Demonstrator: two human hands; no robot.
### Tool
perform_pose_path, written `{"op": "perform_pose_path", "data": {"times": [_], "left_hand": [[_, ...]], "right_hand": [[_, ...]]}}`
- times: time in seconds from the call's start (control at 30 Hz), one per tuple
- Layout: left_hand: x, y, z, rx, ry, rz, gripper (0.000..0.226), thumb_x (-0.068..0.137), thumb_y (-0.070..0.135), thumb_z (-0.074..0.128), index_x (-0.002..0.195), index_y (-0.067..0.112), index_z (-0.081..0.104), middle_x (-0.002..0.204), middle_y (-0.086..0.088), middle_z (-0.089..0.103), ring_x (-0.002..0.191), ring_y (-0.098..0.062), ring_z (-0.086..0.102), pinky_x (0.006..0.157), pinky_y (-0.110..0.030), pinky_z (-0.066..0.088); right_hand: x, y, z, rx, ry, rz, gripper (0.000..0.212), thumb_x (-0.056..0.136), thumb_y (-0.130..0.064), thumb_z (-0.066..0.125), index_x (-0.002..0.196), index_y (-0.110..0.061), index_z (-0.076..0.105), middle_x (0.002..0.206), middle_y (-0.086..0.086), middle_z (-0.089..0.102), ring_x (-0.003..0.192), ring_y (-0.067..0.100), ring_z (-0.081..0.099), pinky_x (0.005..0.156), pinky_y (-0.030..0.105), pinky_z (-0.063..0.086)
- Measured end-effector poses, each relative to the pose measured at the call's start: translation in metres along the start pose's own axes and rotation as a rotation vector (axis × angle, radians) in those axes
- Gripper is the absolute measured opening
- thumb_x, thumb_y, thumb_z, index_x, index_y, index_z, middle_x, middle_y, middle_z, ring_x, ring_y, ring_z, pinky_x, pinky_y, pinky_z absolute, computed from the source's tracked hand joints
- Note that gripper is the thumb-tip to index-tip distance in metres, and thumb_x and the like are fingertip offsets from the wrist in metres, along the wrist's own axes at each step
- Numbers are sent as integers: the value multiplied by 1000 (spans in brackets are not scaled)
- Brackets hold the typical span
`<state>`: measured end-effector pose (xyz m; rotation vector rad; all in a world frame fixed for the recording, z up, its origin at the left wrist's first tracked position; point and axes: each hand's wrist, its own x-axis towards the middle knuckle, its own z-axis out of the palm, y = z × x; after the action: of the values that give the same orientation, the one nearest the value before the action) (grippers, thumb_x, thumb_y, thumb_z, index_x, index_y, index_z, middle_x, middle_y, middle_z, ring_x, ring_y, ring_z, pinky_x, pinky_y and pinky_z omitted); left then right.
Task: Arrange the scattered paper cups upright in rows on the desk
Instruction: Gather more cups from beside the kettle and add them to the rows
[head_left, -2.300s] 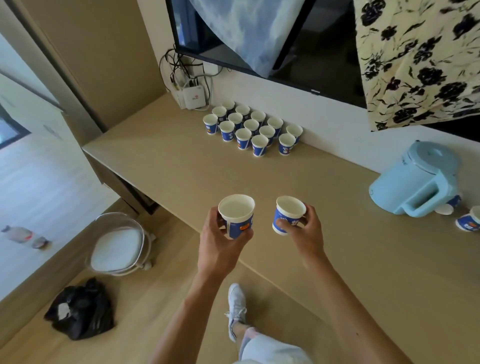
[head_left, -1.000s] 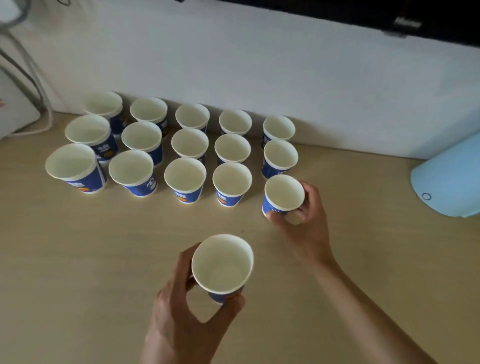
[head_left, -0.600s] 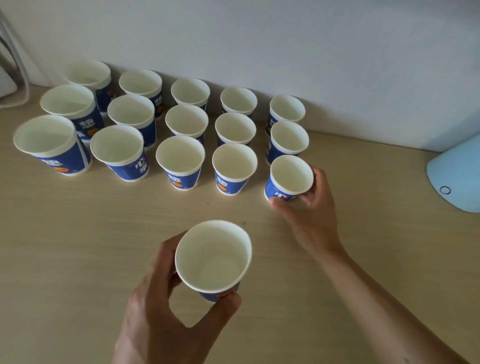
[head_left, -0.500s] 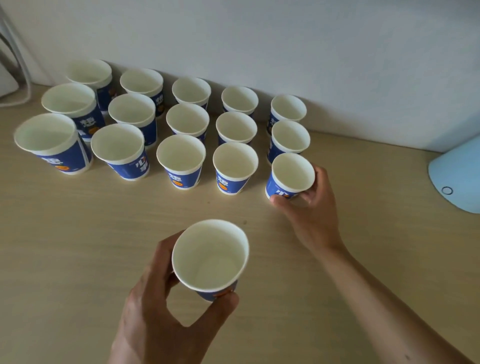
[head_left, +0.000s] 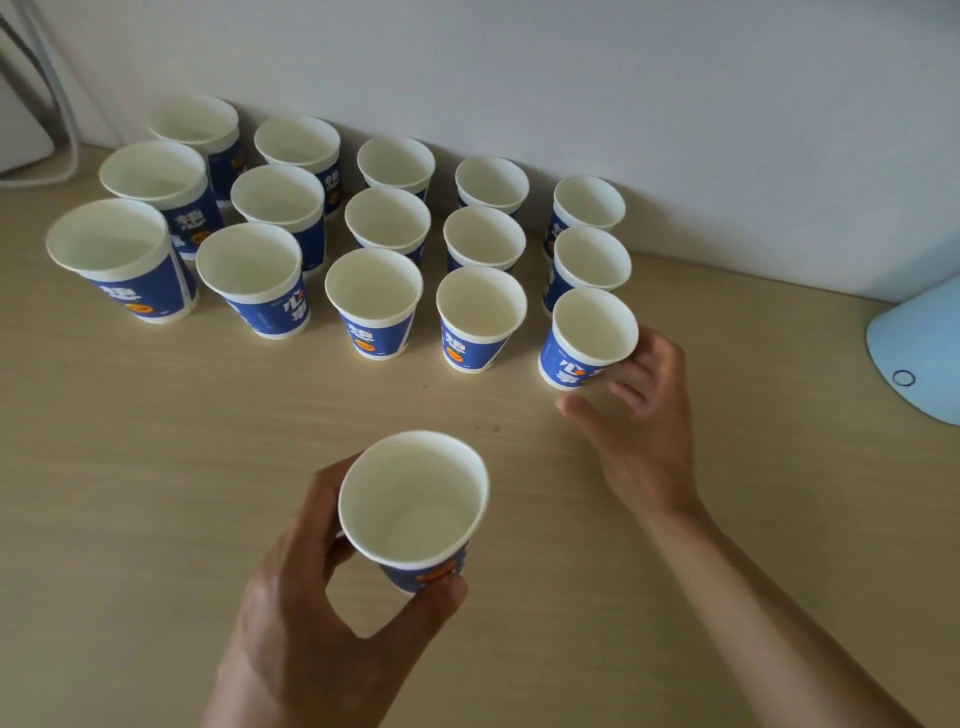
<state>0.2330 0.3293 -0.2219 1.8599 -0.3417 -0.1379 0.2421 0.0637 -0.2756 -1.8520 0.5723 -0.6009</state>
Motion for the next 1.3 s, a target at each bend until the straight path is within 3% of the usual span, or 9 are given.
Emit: {"op": "perform_pose_path", "data": {"times": [0.1,0.2,0.3,0.43,0.53,0.67,1.0,1.3], "left_hand": [[-1,-1,-10,-2,15,-25,66,53,45,76,117,46,60,106,19,73,95,2,71,77,-5,50],[1,-4,-29,13,26,-61,65,56,45,77,118,45,58,107,20,72,97,0,70,77,-5,49],[5,-10,-56,66,55,-86,64,61,43,79,120,47,55,109,24,71,101,2,69,77,-4,47],[19,-24,-94,113,131,-78,63,65,35,83,121,40,55,113,24,69,106,-1,69,85,-13,52],[33,-41,-122,163,187,-72,62,68,29,84,123,34,56,112,21,69,107,-7,68,89,-21,55],[55,-66,-149,217,258,-92,63,69,18,90,123,25,58,108,16,70,102,-9,68,91,-32,57],[98,-92,-161,215,286,-79,60,71,13,87,124,15,58,111,10,70,99,-11,68,87,-29,57],[113,-95,-162,216,288,-85,63,71,12,87,126,15,56,114,8,68,103,-15,66,87,-38,57]], "right_hand": [[-39,3,-9,-30,95,-19,79,73,-6,90,131,-37,46,125,-16,57,118,7,58,98,28,48],[-72,-4,2,-24,93,-72,77,73,-7,87,124,-48,48,122,-14,61,114,8,60,90,19,48],[-88,-20,32,1,10,-110,75,75,4,84,121,-46,51,119,-14,64,112,9,62,88,18,47],[-94,-50,79,52,-83,-140,53,75,-17,76,119,-38,54,113,-18,65,106,12,63,88,27,47],[-96,-69,112,65,-174,-167,47,78,-21,74,122,-23,57,112,-10,65,106,15,63,89,30,47],[-99,-86,143,81,-275,-188,46,81,-22,74,124,-19,58,111,-6,65,105,16,63,90,33,48],[-106,-89,171,86,-317,-176,40,82,-23,73,119,-29,58,106,-11,66,103,18,64,89,32,47],[-110,-92,178,91,-310,-173,41,80,-21,73,115,-36,58,102,-11,66,97,17,66,88,39,50]]}}
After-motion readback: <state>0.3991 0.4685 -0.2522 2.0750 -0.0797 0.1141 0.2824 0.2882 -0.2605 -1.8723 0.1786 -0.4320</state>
